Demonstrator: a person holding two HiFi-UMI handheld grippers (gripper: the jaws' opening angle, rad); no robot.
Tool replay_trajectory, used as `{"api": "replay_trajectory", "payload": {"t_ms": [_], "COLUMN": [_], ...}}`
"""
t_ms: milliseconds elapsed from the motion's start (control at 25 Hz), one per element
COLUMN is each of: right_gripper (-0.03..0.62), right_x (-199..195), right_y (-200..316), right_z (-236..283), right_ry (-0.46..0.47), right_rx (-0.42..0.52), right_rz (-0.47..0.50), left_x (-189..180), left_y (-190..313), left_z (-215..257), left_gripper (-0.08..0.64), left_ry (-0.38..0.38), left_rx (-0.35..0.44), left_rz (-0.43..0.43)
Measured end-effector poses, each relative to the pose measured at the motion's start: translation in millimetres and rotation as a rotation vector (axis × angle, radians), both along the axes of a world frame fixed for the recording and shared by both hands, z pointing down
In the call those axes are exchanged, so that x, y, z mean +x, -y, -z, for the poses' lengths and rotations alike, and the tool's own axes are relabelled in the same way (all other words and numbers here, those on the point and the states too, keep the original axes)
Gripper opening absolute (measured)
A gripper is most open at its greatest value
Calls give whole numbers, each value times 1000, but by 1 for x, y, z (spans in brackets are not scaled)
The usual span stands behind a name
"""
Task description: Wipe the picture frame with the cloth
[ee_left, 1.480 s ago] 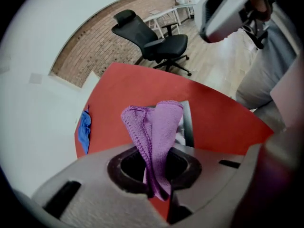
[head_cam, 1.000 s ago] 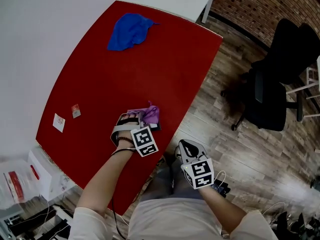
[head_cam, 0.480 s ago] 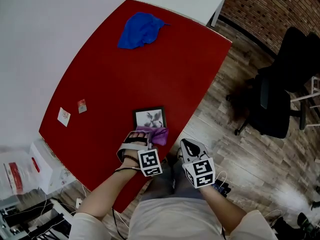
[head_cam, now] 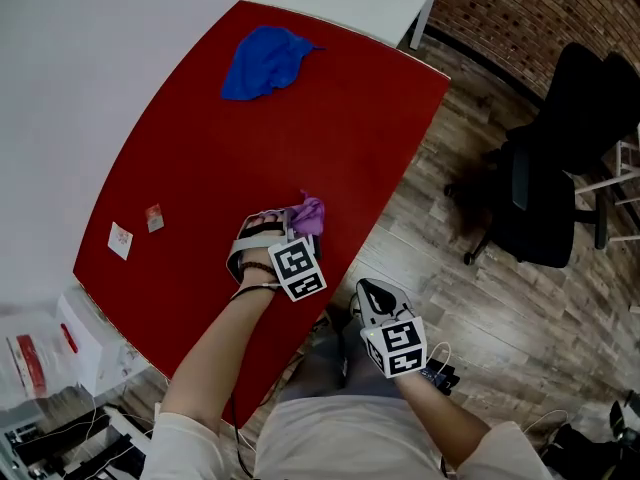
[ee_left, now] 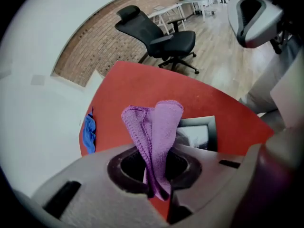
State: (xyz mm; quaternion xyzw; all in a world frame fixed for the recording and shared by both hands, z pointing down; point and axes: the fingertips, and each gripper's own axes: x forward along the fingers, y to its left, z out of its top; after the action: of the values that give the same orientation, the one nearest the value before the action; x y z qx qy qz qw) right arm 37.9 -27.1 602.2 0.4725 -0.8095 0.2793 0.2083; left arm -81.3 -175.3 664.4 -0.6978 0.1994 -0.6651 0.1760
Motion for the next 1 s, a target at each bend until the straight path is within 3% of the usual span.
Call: {"api": "replay_trajectory", "payload": {"t_ms": [320,720,1000], "right_gripper": [5,5,5], "right_x": [22,13,8], "right_y": [-4,-3,-9], "right_z": [-2,0,3], "right_ry": [-5,0,-9], "right_rx": [-7,7,11], "right_rz": [-31,0,19], "left_x": [7,16,16], "left_y": [-8,-114,-117], "left_z": [-16,-10,-7], "left_gripper": [60,60,60], "left_ry": [85,65,4], "left_rx": [10,-30,-21], "left_rz": [-53,-206,-161]}}
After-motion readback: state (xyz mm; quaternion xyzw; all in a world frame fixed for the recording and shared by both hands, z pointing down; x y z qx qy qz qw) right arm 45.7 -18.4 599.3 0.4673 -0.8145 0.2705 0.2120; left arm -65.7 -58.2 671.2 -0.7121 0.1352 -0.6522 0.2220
